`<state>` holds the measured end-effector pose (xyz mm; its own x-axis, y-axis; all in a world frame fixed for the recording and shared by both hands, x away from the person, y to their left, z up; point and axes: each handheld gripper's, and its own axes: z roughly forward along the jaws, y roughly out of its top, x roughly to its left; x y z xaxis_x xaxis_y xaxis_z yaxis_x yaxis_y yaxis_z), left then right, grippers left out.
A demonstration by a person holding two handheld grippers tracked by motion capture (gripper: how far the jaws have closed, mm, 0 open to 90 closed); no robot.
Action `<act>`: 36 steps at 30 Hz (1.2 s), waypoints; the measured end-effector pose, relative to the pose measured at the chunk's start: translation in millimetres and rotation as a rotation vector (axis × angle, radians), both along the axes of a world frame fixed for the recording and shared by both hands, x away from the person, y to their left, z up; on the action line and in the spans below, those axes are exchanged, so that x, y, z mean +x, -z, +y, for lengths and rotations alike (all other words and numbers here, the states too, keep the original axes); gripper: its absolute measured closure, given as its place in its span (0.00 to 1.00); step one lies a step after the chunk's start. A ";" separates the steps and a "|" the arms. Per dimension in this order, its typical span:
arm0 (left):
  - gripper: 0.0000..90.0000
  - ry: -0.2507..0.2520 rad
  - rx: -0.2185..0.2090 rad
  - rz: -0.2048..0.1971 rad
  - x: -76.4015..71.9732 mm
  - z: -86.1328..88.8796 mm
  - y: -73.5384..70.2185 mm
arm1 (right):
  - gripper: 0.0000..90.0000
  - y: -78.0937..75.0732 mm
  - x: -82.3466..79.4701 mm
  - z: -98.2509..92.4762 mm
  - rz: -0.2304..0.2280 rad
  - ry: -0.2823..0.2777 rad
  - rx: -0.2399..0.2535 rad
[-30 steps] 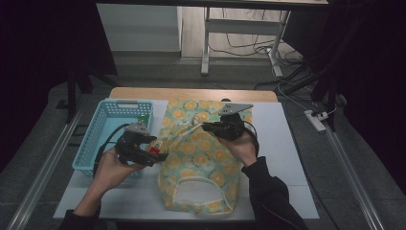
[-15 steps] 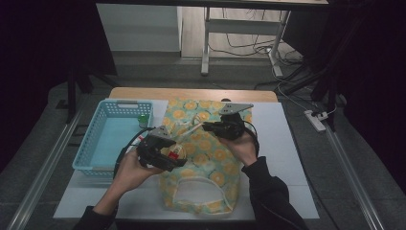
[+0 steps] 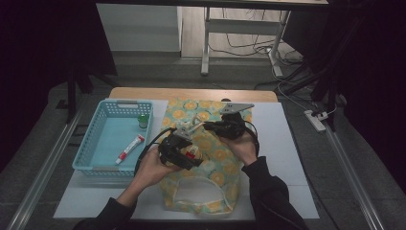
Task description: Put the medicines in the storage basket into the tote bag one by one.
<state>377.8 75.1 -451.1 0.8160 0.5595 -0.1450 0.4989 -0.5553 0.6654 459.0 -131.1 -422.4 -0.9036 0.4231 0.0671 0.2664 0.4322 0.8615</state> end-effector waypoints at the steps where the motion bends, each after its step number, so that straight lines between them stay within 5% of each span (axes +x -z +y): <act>1: 0.23 -0.001 0.002 0.003 2.3 -2.1 1.8 | 1.00 0.3 0.6 -0.5 0.000 0.002 0.001; 12: 0.23 -0.007 0.055 -0.009 23.1 -21.7 19.7 | 1.00 3.8 5.5 -3.8 0.004 0.022 0.007; 36: 0.23 -0.085 0.132 -0.021 63.1 -36.0 54.2 | 1.00 13.2 9.4 -1.0 0.006 0.042 -0.024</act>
<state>440.9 39.1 -505.3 0.7669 0.6399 -0.0495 0.5349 -0.5946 0.6003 468.4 -132.1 -435.6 -0.8846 0.4622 0.0620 0.2900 0.4411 0.8493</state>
